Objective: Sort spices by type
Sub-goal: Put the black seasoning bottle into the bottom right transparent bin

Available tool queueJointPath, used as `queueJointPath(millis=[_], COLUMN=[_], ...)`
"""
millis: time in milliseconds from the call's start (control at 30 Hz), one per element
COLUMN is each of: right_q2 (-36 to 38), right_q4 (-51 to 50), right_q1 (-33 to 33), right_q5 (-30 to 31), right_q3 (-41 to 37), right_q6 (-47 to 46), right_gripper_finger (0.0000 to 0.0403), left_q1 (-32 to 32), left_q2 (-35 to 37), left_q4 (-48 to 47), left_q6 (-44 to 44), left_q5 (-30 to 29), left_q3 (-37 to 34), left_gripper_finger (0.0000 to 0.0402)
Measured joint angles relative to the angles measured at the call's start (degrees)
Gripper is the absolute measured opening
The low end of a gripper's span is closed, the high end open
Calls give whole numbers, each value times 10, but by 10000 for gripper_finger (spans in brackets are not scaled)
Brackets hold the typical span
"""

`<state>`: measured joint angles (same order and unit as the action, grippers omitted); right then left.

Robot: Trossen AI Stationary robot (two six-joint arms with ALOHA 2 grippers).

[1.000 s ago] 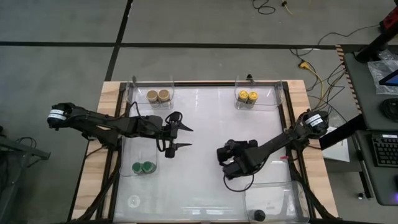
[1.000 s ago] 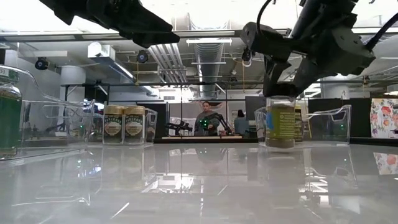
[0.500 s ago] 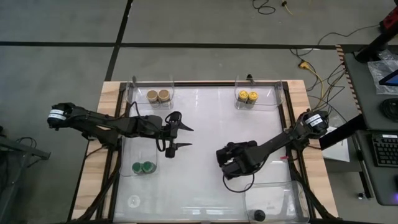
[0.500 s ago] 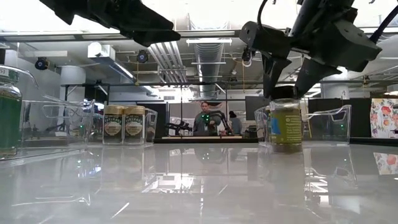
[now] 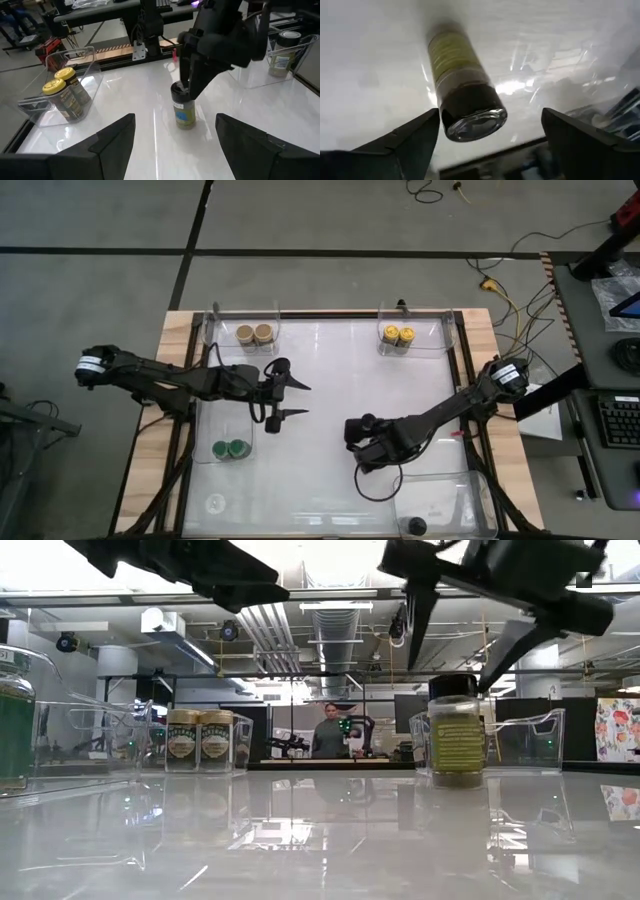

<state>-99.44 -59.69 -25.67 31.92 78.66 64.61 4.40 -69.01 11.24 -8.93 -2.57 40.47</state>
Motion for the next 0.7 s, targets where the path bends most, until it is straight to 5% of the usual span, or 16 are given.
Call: queueJointPath(millis=[200,467,700], right_q2=[2,36,75], right_q4=[-44,-93,-126], right_q1=[0,0,35], right_q5=[-6,-62,-110], right_q3=[13,53,72], right_q6=[-147,-486,-1052], right_gripper_finger=[358,359,359], left_q1=[0,0,0], left_q2=[4,17,18], left_q4=[-3,-12,-17], left_q6=[4,-4,-20], left_q5=[0,0,1], left_q3=[0,0,0], left_gripper_finger=[260,260,260])
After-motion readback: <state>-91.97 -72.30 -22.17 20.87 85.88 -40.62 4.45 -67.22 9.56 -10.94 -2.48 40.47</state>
